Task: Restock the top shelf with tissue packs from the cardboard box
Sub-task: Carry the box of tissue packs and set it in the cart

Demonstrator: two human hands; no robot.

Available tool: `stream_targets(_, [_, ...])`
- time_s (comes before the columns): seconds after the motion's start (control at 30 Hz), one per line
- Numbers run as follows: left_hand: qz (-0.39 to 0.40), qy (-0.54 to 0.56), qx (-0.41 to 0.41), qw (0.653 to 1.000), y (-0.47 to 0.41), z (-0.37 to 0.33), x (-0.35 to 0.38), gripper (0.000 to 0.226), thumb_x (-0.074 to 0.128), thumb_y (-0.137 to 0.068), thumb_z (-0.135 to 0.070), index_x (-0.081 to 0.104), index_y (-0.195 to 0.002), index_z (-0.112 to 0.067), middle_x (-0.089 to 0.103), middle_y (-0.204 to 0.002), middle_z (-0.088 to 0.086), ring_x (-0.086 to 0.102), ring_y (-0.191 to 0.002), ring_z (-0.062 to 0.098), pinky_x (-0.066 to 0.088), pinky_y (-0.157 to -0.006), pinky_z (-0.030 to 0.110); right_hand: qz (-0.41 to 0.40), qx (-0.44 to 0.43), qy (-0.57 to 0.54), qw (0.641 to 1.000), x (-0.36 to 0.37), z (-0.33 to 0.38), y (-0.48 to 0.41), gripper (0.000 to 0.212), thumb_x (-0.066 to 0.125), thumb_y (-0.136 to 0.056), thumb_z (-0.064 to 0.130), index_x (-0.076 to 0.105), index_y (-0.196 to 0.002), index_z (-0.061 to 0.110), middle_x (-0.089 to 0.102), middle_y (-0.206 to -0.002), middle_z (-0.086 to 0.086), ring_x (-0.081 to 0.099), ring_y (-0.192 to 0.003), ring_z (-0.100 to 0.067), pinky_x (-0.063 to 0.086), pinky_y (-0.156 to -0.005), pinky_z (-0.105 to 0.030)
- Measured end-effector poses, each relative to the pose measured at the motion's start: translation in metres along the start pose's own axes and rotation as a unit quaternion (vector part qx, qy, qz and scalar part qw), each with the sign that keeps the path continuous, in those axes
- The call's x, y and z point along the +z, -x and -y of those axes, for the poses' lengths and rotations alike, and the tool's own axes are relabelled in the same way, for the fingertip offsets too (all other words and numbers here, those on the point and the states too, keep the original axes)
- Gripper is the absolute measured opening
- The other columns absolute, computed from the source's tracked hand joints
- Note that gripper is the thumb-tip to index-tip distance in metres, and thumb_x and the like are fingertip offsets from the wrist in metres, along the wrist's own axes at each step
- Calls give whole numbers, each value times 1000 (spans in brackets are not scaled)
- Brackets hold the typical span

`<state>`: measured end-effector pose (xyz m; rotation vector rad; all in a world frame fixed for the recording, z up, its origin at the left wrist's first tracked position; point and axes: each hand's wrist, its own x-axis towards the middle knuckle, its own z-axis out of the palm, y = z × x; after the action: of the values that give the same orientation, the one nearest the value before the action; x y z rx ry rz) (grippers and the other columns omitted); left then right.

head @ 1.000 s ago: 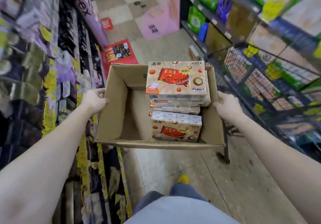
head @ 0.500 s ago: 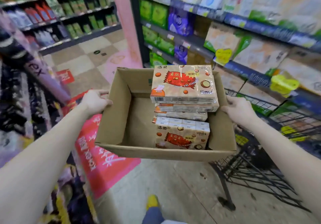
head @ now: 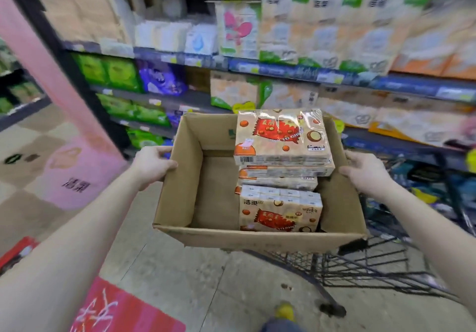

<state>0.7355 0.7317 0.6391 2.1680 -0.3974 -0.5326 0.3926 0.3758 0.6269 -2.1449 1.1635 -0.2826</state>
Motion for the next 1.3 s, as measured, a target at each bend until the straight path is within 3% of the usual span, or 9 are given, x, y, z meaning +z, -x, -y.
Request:
stream_targets(0.13, [48,-20,15,999,-60,-29,54,51,73,-86,-4,69,-132,-26,80,-90,9,78,-79,29,66,-72,47,-27,34,14,999,-14,-39,-32,40,66,-94,14,67,-133,24,74,-114,-14,69,-102,-35,59,-82,-45])
stream_targets(0.3, [65,-58,24,996,-107,-60,127,53,73,-88,-4,65,-131,-35,75,-75,-6,74,-65,14,59,-49,28,-30,60,35,997,-24,-83,-64,34,62,-93,12,70,-124,24,75,-89,-10,68,-79,-30,55,-65,-35])
stream_targets(0.4, [81,-96,28,992,-133,-64,162,54,74,-88,-9,67,-139,-24,78,-84,-3,76,-74,16,65,-59,34,-27,77,34,996,-19,-114,-83,35,62,-94,14,68,-126,24,74,-90,-8,66,-74,-25,48,-57,-28])
stream_targets(0.53, [94,-143,36,985,-153,-65,199,56,73,-92,-13,60,-146,-21,77,-103,4,74,-80,15,64,-68,32,-21,114,13,993,-4,-145,-101,40,61,-94,17,65,-132,28,76,-108,-10,69,-89,-32,57,-73,-38])
stream_targets(0.8, [113,-191,31,975,-192,-36,257,56,71,-96,-12,57,-150,-17,73,-129,9,70,-118,26,57,-101,40,-18,208,-40,977,51,-199,-119,50,62,-96,9,55,-146,12,68,-131,-12,63,-121,-34,47,-85,-30])
stream_targets(0.87, [123,-192,18,973,-198,-22,270,57,70,-96,-10,55,-151,-17,71,-133,11,68,-122,27,55,-104,41,-9,214,-37,976,65,-209,-121,47,62,-96,10,57,-143,9,69,-124,-16,64,-116,-36,41,-73,-27])
stream_targets(0.93, [128,-200,5,971,-204,-7,283,57,69,-97,-11,55,-151,-19,71,-132,13,70,-118,29,57,-100,41,-5,212,-37,976,82,-223,-126,43,61,-93,16,63,-136,14,72,-115,-14,66,-108,-36,37,-67,-26])
stream_targets(1.1, [138,-213,-26,967,-226,32,312,54,63,-100,-13,54,-152,-26,75,-111,8,66,-67,11,50,-52,17,17,267,-55,962,133,-256,-138,50,58,-101,16,50,-150,15,67,-132,-14,63,-117,-34,42,-81,-25])
stream_targets(1.3, [149,-273,-37,950,-249,70,348,52,59,-103,-18,50,-155,-19,71,-128,18,56,-67,6,33,-52,10,19,285,-40,958,190,-289,-149,42,56,-101,27,55,-143,31,75,-117,-9,69,-103,-34,55,-82,-36])
